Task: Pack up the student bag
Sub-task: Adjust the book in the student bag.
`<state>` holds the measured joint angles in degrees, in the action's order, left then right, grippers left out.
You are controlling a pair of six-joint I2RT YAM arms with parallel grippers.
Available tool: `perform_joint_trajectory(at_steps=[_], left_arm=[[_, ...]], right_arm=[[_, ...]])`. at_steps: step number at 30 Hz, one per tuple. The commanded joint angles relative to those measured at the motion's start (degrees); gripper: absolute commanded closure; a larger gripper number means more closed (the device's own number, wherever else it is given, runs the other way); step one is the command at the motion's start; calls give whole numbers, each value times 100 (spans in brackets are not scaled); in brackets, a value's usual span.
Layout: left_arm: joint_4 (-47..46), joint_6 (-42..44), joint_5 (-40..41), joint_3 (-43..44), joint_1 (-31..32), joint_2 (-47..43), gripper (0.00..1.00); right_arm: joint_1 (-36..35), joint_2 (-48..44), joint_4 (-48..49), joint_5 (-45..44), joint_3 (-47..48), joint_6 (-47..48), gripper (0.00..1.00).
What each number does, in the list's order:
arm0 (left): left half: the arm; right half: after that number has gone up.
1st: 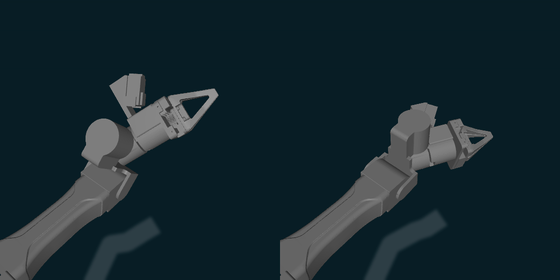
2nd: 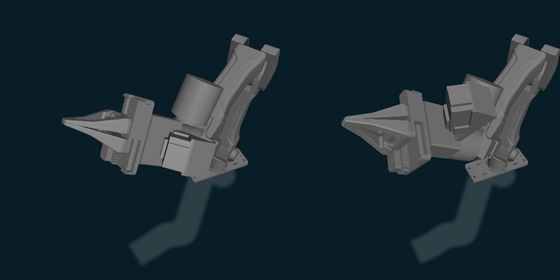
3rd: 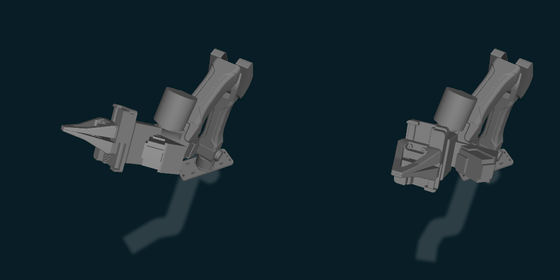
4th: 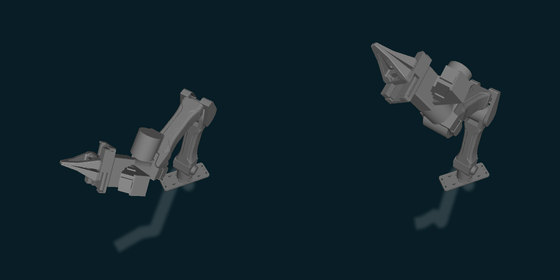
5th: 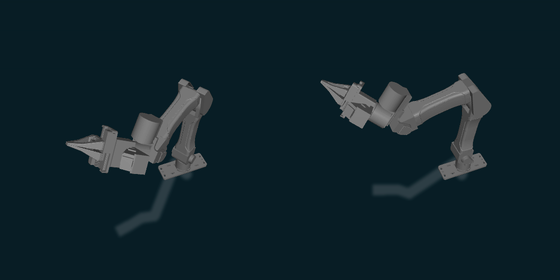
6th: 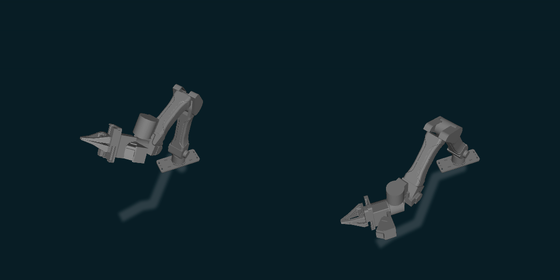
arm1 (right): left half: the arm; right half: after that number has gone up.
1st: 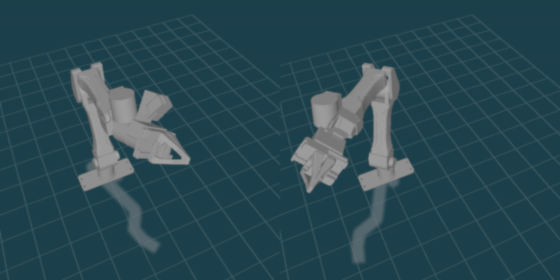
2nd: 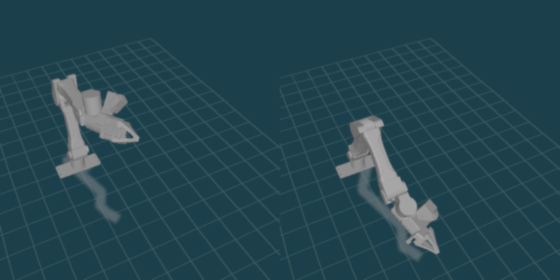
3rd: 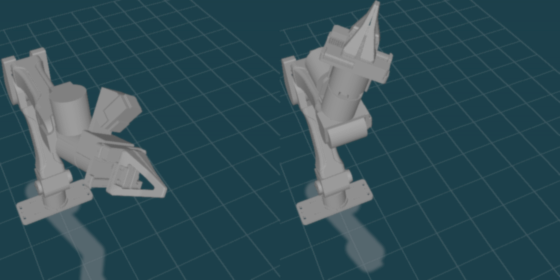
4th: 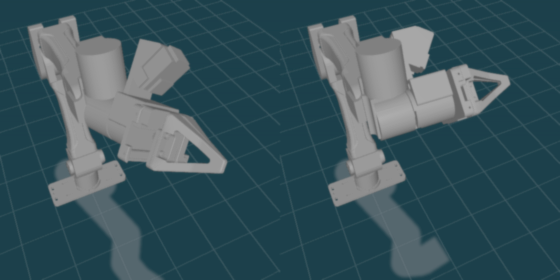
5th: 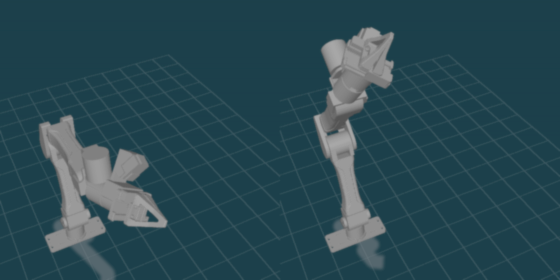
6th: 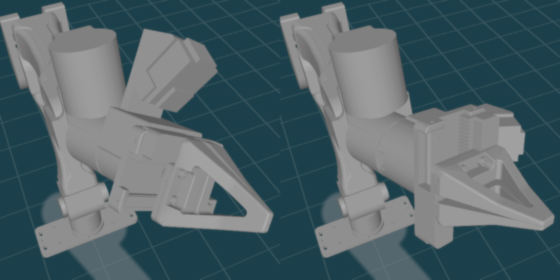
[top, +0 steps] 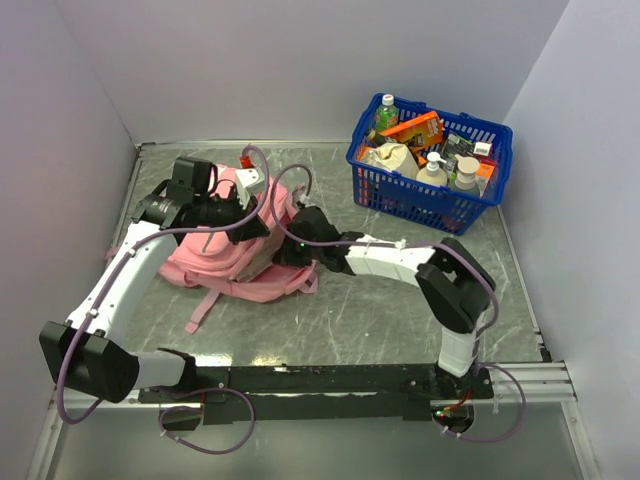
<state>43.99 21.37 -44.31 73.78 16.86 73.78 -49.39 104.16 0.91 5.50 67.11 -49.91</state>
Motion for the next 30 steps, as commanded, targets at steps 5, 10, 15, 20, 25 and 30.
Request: perform_joint_trajectory(at_steps=[5,10,15,20,25,30], left_arm=[[-83,148,-455,14,63,-162,99],[-74,193,-447,-4,63,-144,99],[-513,-97,-560,-127,63,65,98],[-777,-527,-903,276,89,593,98],[-637,-484,-685,848,501,1226,98],[-445,-537,-648,1244,766,1604,83]], right_arm=[[-54,1018,752,39,1339,-581,100],[-80,739,648,-171,1289,-249,100],[-97,-561,736,-496,-264,217,77],[-203,-2424,490,-1497,-1603,649,58],[-756,-4075,-501,-2632,-2448,957,32],[-845,-4641,-548,-2318,-3018,860,7]])
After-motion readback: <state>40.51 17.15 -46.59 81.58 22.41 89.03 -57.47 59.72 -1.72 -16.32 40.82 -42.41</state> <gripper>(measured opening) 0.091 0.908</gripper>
